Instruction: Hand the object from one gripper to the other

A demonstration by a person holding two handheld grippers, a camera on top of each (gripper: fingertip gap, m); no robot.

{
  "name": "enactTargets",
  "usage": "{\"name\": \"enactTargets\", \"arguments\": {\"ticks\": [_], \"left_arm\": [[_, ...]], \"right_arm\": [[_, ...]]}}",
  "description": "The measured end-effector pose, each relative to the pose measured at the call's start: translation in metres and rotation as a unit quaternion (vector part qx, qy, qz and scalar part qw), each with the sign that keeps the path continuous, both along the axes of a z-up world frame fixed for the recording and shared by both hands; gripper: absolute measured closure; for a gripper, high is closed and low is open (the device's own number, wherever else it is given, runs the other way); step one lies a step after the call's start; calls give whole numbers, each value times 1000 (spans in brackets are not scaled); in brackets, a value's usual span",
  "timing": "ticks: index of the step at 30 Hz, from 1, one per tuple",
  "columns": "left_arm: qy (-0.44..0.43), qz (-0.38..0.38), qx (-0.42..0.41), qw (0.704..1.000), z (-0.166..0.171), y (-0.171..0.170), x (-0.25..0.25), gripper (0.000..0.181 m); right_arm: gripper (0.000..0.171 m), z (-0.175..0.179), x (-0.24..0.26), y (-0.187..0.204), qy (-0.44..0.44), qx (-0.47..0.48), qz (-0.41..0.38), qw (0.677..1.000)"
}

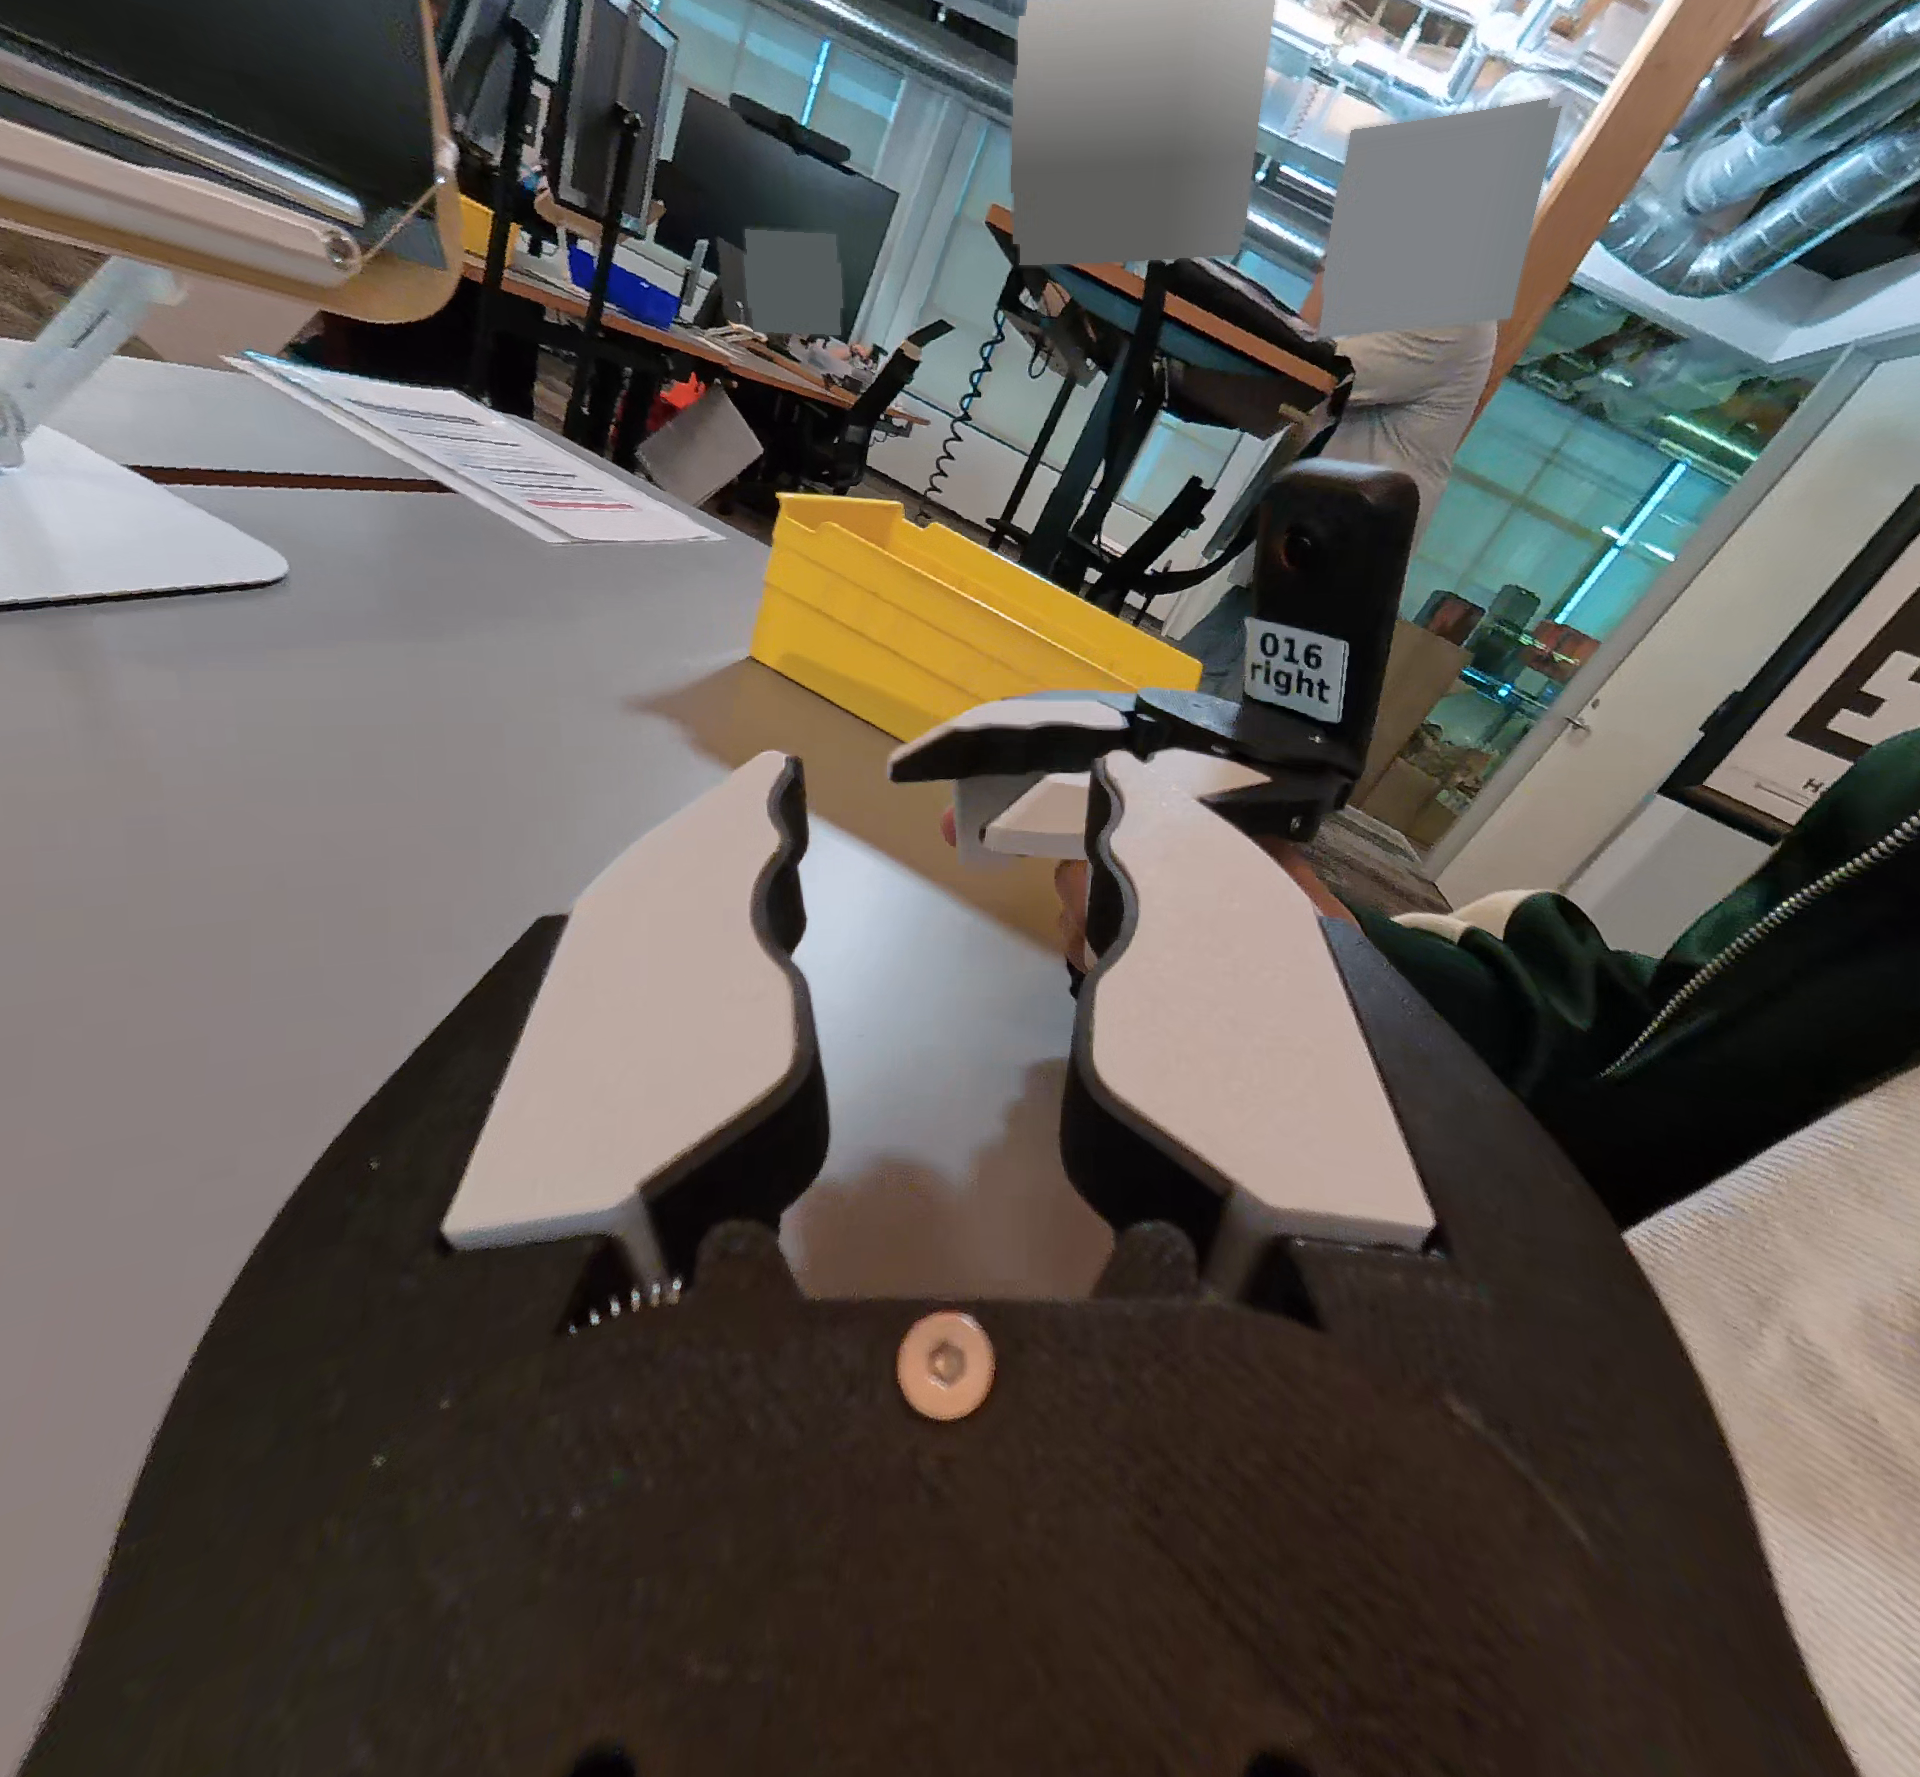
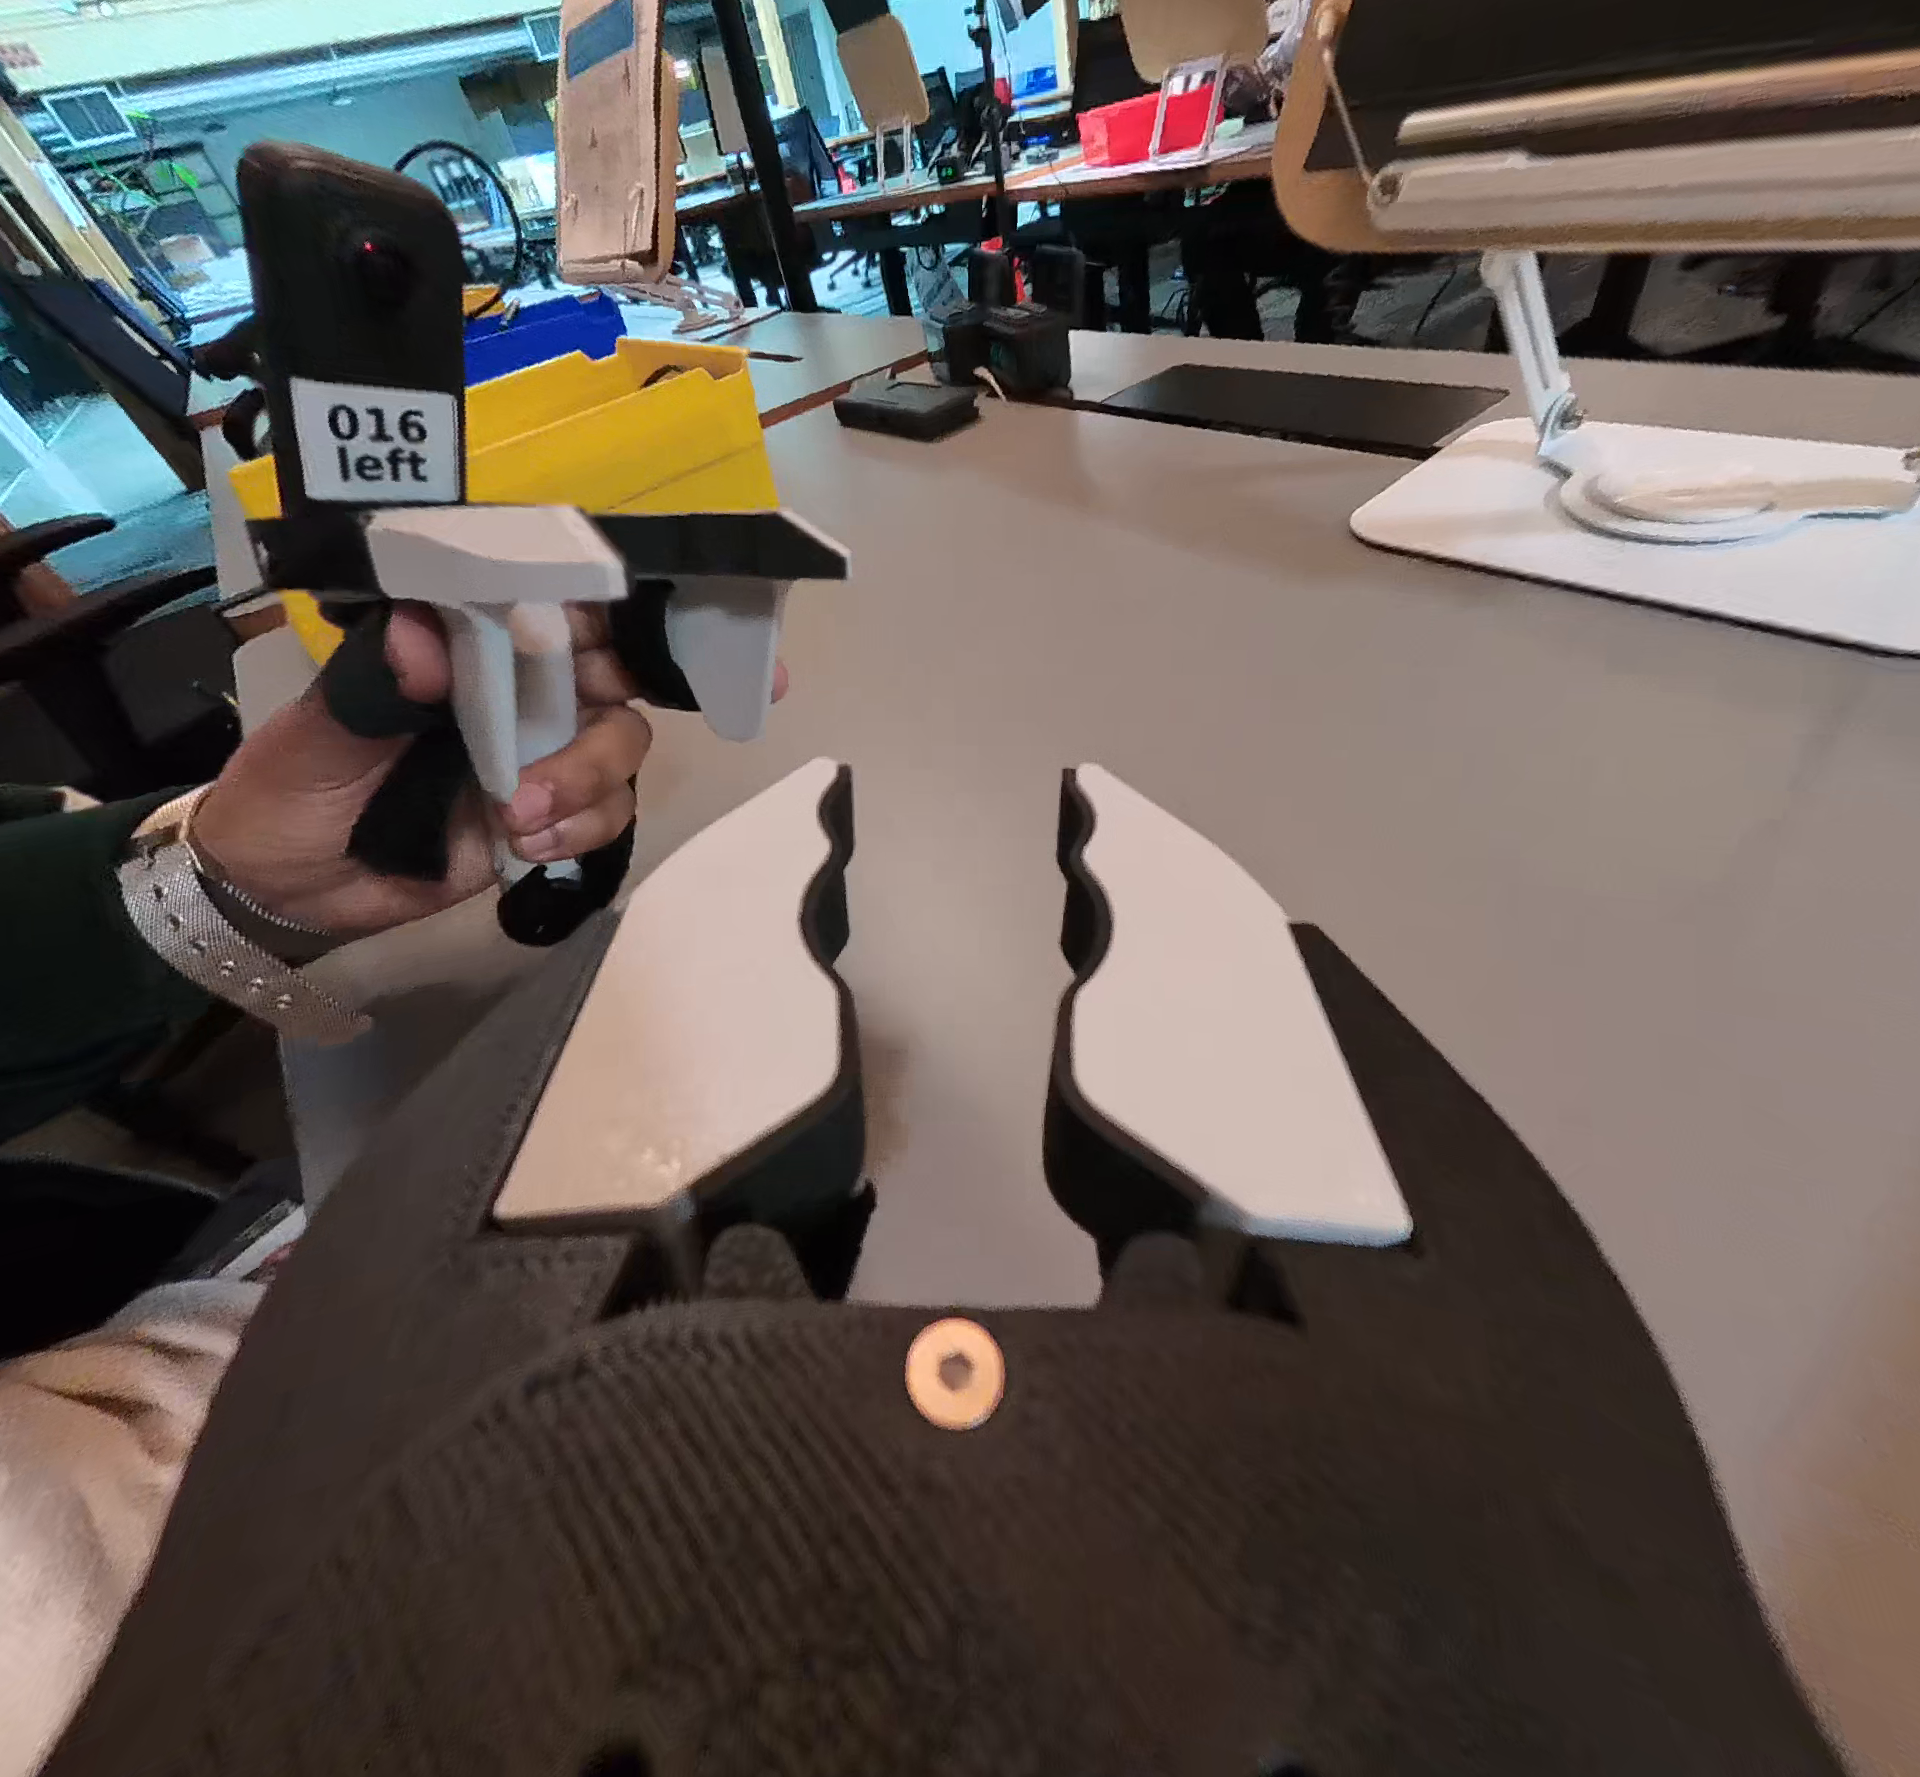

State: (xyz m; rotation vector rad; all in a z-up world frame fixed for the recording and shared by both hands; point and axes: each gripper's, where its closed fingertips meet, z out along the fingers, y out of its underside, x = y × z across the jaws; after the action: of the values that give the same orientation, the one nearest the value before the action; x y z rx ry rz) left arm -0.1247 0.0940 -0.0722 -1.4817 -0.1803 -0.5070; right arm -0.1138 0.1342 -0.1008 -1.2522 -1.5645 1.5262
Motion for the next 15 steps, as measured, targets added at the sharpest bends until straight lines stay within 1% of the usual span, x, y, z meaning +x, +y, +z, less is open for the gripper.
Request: {"name": "enactTargets", "arguments": {"ticks": [3,7,15], "left_arm": [[-8,1,-7,1000,-5,-1,-6,130],[-11,8,-14,1000,-10,-2,-12,130],[14,25,-31,999,-15,-2,-20,131]], "right_arm": [[134,-10,0,-3,-14,13,15,1000],[134,-16,2,4,-28,34,28,999],[134,-18,8,-1,-44,-11,57,997]]}}
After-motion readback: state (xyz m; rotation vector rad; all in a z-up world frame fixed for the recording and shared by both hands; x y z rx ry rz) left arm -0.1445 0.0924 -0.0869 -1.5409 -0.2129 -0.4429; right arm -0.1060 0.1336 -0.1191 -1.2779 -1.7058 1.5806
